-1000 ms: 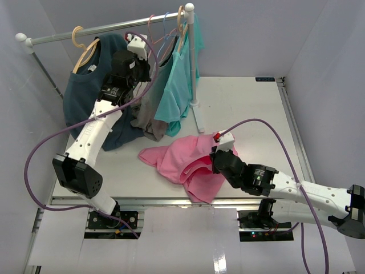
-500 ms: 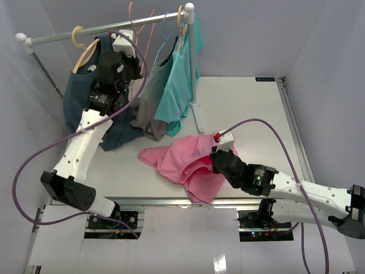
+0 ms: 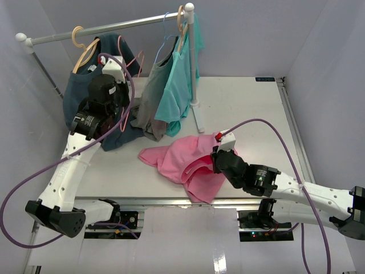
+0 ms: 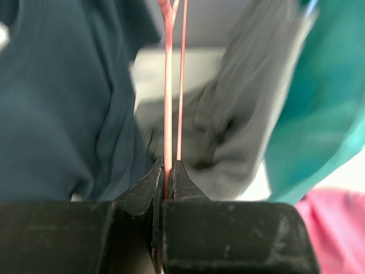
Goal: Place the t-shirt on the hanger
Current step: Pick up the hanger from the clothesline, then place the T-shirt on the hanger.
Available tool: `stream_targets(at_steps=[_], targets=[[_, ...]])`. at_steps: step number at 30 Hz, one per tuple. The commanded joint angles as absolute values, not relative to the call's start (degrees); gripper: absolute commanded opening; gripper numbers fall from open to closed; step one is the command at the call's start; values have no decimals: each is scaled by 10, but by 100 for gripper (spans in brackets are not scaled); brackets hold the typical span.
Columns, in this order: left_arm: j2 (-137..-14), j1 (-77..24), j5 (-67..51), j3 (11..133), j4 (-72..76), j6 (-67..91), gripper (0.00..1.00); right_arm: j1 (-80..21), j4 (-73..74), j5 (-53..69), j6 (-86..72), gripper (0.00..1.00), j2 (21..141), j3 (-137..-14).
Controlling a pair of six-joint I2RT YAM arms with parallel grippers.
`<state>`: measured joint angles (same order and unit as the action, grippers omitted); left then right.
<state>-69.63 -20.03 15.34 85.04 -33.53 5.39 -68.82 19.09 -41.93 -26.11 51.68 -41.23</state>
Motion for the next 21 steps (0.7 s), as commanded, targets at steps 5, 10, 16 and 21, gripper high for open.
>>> stream_targets(at_steps=[5,10,16,21], targets=[[-593,-199,192,855,-558,91,0,-691,167,-442,-252,8,518,-418],[-497,-198,207,867,-520,95,0,-690,168,-452,-254,8,525,-419],[-455,-198,-85,891,-403,44,0,-650,208,-486,-269,8,533,-447],[-503,-198,-284,887,-392,35,0,-520,227,-426,-265,8,541,-482]])
